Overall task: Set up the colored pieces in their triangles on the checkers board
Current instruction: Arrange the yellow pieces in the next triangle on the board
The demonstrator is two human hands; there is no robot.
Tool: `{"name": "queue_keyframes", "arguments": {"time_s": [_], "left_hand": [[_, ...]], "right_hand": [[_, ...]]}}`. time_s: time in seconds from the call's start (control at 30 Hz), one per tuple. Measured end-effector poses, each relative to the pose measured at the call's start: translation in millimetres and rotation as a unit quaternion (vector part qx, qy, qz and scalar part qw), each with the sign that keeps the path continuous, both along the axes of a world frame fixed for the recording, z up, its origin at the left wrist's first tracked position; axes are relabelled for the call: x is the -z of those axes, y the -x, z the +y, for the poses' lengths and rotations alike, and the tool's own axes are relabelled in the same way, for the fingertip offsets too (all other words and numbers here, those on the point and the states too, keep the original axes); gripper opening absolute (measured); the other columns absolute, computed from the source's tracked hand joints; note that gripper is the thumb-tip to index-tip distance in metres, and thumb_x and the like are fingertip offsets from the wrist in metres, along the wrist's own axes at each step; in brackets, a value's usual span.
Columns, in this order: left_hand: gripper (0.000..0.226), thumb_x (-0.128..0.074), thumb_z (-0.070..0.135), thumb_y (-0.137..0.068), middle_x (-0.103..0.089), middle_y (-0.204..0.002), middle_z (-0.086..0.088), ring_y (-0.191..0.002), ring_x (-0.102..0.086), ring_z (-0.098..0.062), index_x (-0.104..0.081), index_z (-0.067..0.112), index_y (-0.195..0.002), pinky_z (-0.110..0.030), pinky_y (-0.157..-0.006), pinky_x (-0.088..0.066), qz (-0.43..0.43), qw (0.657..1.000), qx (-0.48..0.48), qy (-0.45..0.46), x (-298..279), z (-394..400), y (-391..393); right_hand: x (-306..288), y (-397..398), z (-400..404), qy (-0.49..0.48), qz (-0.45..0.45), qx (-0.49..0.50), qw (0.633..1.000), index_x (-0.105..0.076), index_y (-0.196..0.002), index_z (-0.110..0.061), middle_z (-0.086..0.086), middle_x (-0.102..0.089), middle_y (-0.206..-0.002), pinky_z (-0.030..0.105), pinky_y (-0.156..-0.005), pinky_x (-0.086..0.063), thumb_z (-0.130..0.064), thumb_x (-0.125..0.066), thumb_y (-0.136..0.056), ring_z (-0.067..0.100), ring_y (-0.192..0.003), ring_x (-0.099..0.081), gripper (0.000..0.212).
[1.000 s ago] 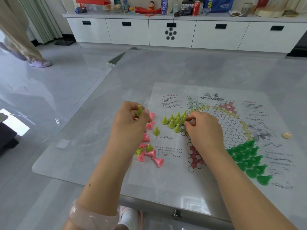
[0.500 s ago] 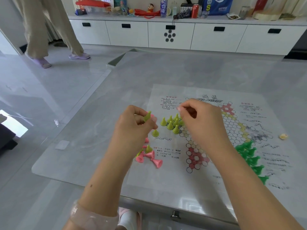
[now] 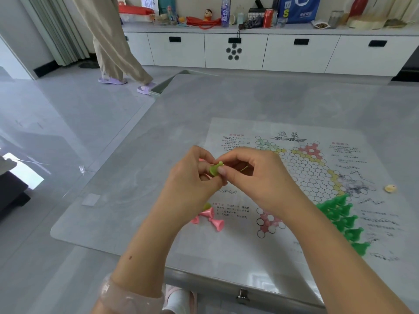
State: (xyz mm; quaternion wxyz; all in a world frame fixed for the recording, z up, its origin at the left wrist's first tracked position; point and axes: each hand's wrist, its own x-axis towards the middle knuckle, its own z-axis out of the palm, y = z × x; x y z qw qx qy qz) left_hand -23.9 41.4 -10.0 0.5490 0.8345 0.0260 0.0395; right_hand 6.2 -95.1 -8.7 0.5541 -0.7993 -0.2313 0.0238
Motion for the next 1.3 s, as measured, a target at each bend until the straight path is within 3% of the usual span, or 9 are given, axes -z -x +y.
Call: {"name": "queue_keyframes", "arguments": {"time_s": [0.1,0.2,0.27,0.37,0.47,0.67,0.8,1.03,1.3], "left_hand": [[0.021,-0.067,0.018,-0.078,-0.07,-0.073,0.008,-0.059,-0.057,-0.004,-0.053,0.029,-0.087,-0.018,-0.056,-0.045,0.022,0.999,0.009,-0.044,0,17,-2],[0.015,-0.067,0.014,-0.079,-0.063,-0.073,0.009,-0.064,-0.056,-0.015,-0.057,0.022,-0.088,-0.023,-0.054,-0.039,0.012,0.989,-0.111,-0.096,4,51,-5],[0.01,-0.066,0.016,-0.08,-0.059,-0.072,0.011,-0.061,-0.053,-0.01,-0.059,0.021,-0.076,-0.021,-0.052,-0.037,-0.001,0.977,-0.14,-0.159,8,65,0],[0.017,-0.068,0.021,-0.078,-0.06,-0.077,0.013,-0.061,-0.053,0.0,-0.06,0.033,-0.069,-0.008,-0.053,-0.037,0.022,0.971,-0.02,-0.236,13,68,10],[0.017,-0.07,0.029,-0.076,-0.055,-0.085,0.011,-0.072,-0.052,-0.003,-0.057,0.04,-0.073,-0.006,-0.06,-0.036,0.062,0.951,0.065,-0.295,17,66,14],[0.029,-0.066,0.042,-0.075,-0.043,-0.083,0.012,-0.072,-0.043,-0.005,-0.04,0.029,-0.074,-0.021,-0.059,-0.031,0.07,0.938,0.014,-0.338,32,47,10],[0.026,-0.063,0.031,-0.079,-0.04,-0.082,0.006,-0.079,-0.046,-0.017,-0.038,0.023,-0.073,-0.025,-0.065,-0.032,0.075,0.93,0.026,-0.359,36,43,6],[0.015,-0.055,0.017,-0.083,-0.041,-0.086,0.0,-0.081,-0.043,-0.019,-0.041,0.017,-0.087,-0.022,-0.063,-0.027,0.078,0.926,0.029,-0.369,33,46,7],[0.012,-0.045,0.006,-0.083,-0.042,-0.088,-0.004,-0.088,-0.052,-0.03,-0.045,0.008,-0.095,-0.029,-0.067,-0.036,0.101,0.907,0.01,-0.409,31,36,6]], "right_hand": [[1,-1,0,-0.013,-0.01,0.033,0.999,-0.069,-0.079,-0.025,-0.004,-0.068,-0.073,0.025,-0.065,-0.053,-0.015,-0.066,-0.08,0.007,-0.067,-0.062,0.01],[-1,-6,-9,-0.047,-0.008,0.089,0.995,-0.068,-0.083,-0.022,-0.004,-0.068,-0.073,0.014,-0.055,-0.049,-0.014,-0.064,-0.082,0.001,-0.06,-0.06,0.01],[-2,-9,-16,-0.05,-0.022,0.122,0.991,-0.068,-0.085,-0.019,-0.004,-0.069,-0.076,0.008,-0.054,-0.045,-0.015,-0.062,-0.084,-0.003,-0.061,-0.059,0.007],[-3,-12,-22,-0.03,-0.047,0.152,0.987,-0.068,-0.087,-0.019,-0.009,-0.069,-0.081,0.006,-0.062,-0.043,-0.02,-0.06,-0.084,-0.004,-0.069,-0.058,0.008],[-2,-13,-23,-0.028,-0.049,0.159,0.986,-0.068,-0.09,-0.017,-0.009,-0.068,-0.082,0.005,-0.062,-0.042,-0.02,-0.06,-0.085,-0.006,-0.069,-0.056,0.01],[1,-10,-13,-0.043,-0.038,0.135,0.989,-0.067,-0.087,-0.016,-0.004,-0.066,-0.077,0.005,-0.05,-0.041,-0.014,-0.058,-0.086,-0.006,-0.058,-0.054,0.009],[3,-9,-8,-0.033,-0.037,0.127,0.991,-0.066,-0.087,-0.017,-0.005,-0.068,-0.078,0.004,-0.047,-0.041,-0.013,-0.058,-0.086,-0.005,-0.058,-0.056,0.009],[4,-9,-8,-0.033,-0.04,0.131,0.99,-0.066,-0.088,-0.018,-0.008,-0.066,-0.077,0.003,-0.046,-0.04,-0.015,-0.058,-0.086,-0.005,-0.059,-0.056,0.009],[3,-9,-12,-0.034,-0.041,0.129,0.99,-0.066,-0.089,-0.015,-0.004,-0.066,-0.077,0.003,-0.046,-0.04,-0.012,-0.057,-0.087,-0.008,-0.058,-0.056,0.01]]}}
